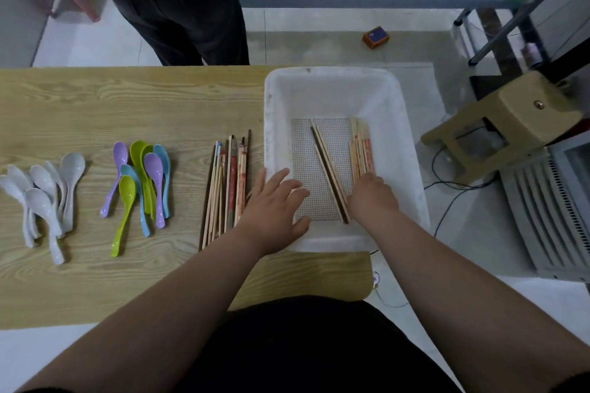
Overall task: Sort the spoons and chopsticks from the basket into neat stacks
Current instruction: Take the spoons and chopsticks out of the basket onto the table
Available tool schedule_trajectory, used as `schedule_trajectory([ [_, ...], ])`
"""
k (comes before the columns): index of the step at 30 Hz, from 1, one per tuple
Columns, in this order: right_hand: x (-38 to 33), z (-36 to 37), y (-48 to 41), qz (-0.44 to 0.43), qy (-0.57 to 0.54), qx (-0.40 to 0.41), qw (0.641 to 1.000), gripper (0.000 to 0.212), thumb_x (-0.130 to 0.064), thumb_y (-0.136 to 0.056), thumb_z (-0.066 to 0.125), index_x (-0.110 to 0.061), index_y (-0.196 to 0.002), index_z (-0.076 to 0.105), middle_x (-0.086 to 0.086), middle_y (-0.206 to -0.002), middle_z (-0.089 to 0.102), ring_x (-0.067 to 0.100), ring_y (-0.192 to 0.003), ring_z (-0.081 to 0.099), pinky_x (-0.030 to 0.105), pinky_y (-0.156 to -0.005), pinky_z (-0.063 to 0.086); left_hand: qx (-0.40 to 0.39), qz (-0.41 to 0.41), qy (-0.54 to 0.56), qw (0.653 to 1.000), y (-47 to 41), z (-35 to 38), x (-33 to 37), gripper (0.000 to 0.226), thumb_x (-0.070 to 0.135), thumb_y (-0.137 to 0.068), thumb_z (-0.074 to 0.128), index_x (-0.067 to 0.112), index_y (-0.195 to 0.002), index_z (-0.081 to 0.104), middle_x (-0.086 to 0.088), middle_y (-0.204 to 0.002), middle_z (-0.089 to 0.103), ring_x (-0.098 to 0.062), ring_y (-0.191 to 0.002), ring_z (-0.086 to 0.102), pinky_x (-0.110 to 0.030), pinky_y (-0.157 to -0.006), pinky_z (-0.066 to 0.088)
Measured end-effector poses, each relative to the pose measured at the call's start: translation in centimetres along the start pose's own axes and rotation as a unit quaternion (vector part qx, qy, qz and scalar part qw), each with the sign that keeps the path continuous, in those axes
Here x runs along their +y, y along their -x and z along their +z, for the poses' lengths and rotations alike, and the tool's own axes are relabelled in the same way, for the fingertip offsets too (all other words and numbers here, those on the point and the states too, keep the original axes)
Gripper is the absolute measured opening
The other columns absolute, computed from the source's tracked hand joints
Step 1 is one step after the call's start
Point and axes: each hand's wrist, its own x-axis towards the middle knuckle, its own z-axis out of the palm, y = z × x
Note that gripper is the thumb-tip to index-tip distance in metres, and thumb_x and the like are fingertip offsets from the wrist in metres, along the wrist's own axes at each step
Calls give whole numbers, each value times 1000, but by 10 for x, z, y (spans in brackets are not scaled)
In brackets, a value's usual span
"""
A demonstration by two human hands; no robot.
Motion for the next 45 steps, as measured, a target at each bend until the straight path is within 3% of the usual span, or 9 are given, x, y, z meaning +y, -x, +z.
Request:
schedule_trajectory([
  [7, 5, -1, -27, -4, -41, 16, 999, 45, -21, -97, 56, -4, -138, 45, 16, -132, 47, 31, -116, 53, 41, -95, 50, 13, -15, -29, 999, -1, 2, 4, 49, 46, -83, 49, 22, -122, 66, -1, -127, 61, -31, -139, 42, -65, -118, 17],
  [16, -8, 3, -37, 13, -103, -29, 994, 36, -7, -96, 51, -7, -132, 53, 12, -125, 61, 29, -109, 62, 37, -87, 52, 11, -29, -36, 999, -2, 3, 5, 46, 45, -83, 51, 24, -121, 66, 3, -126, 61, -26, -138, 42, -61, -120, 14],
  [24, -3, -2, -35, 5, -104, -57, 993, 31, -12, -100, 44, -8, -129, 57, 11, -115, 64, 24, -85, 59, 28, -61, 43, 14, -29, -29, 999, -1, 4, 4, 43, 42, -82, 54, 23, -119, 67, 3, -125, 61, -25, -137, 43, -62, -119, 15],
  [27, 0, -1, -26, 0, -148, -23, 989, 34, -20, -103, 37, -7, -130, 54, 12, -112, 64, 24, -84, 59, 31, -67, 49, 16, -23, -24, 999, 0, 5, 2, 43, 41, -82, 54, 23, -119, 67, 3, -126, 61, -25, -140, 41, -62, -120, 14],
  [31, -2, -9, -8, -2, -235, 14, 972, 39, -32, -105, 34, -6, -130, 51, 14, -117, 63, 28, -88, 64, 42, -71, 59, 5, -22, -14, 1000, 0, 3, 3, 52, 41, -86, 48, 21, -132, 59, -3, -146, 50, -28, -151, 21, -60, -121, 13],
  [33, -11, -17, 3, -29, -262, 28, 964, 40, -31, -107, 34, -5, -133, 48, 14, -116, 61, 24, -84, 59, 32, -61, 51, 15, -33, 6, 999, 1, 1, 1, 59, 42, -89, 44, 17, -142, 52, -8, -157, 37, -30, -154, 11, -56, -122, 15],
  [36, -34, -29, 28, -78, -315, 31, 945, 34, -32, -107, 36, -7, -124, 51, 6, -97, 61, 17, -74, 58, 27, -53, 39, 31, -43, 46, 998, 14, -1, -9, 67, 43, -96, 37, 7, -152, 37, -12, -164, 23, -29, -154, 7, -48, -124, 17],
  [40, -82, -36, 67, -105, -405, 24, 908, 23, -35, -105, 41, -17, -111, 55, 3, -95, 66, 16, -80, 65, 29, -59, 45, 24, -65, 91, 993, 56, -8, -43, 72, 46, -98, 38, 8, -157, 24, -10, -165, 19, -20, -152, 15, -35, -123, 15],
  [45, -152, -10, 112, -216, -312, -57, 923, 22, -33, -104, 41, -17, -114, 53, 8, -90, 68, 24, -76, 70, 33, -61, 58, -34, -132, 94, 986, 126, 7, -98, 72, 41, -87, 52, -4, -143, 46, -26, -142, 50, -40, -130, 52, -51, -102, 49],
])
